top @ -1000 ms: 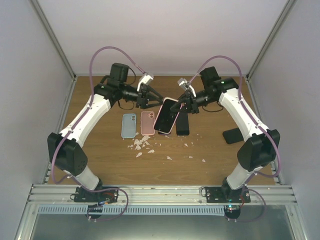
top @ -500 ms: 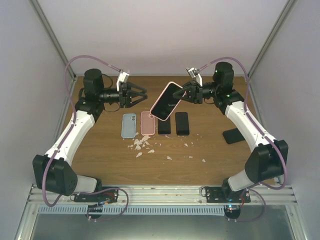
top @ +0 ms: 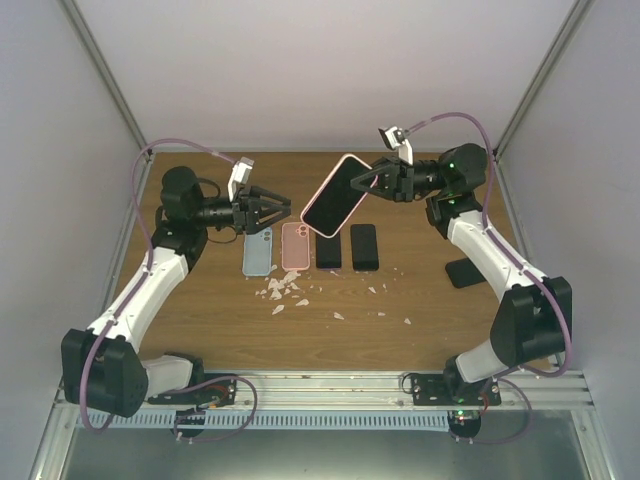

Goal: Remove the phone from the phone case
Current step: Remove the phone case from the phone.

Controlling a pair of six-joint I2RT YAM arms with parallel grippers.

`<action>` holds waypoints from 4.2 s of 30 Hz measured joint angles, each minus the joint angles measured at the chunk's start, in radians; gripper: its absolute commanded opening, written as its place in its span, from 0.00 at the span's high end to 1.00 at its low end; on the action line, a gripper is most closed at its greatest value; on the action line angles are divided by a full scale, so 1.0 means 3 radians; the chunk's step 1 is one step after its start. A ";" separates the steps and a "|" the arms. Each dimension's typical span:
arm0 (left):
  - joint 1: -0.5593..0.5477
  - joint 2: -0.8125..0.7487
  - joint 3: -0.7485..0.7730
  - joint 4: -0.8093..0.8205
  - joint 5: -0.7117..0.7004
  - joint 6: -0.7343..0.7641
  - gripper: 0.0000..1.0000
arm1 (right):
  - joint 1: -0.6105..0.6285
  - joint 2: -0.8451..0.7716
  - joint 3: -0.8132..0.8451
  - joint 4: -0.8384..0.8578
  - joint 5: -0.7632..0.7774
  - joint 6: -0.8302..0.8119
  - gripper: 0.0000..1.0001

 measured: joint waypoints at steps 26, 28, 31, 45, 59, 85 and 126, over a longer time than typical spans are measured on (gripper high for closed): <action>-0.0277 0.0060 0.0003 -0.0010 -0.0145 0.0055 0.55 | -0.0047 0.0000 -0.0177 0.0473 0.0184 0.0436 1.00; -0.0281 0.0079 0.0028 -0.0034 -0.0154 0.0069 0.56 | -0.0057 0.0000 -0.0195 0.0544 0.0193 0.0477 1.00; -0.0281 0.0099 0.0061 -0.0064 -0.0184 0.0099 0.58 | -0.0066 0.0000 -0.0233 0.0697 0.0216 0.0565 0.99; -0.0301 0.0221 0.0163 -0.0179 -0.0220 0.0165 0.65 | -0.0084 0.0039 -0.0348 0.1378 0.0273 0.1006 1.00; -0.0292 0.0323 0.0196 -0.0072 -0.0116 0.0027 0.67 | -0.0050 0.0089 -0.0479 0.1675 0.0443 0.1245 1.00; -0.0373 0.0463 0.0102 0.0783 0.0154 -0.0600 0.66 | 0.0211 0.0292 -0.0487 0.2102 0.0614 0.1525 0.99; -0.0284 0.0446 -0.0459 0.0965 -0.0594 -0.1676 1.00 | 0.0158 0.0530 -0.0130 -0.0262 0.0623 -0.0037 0.24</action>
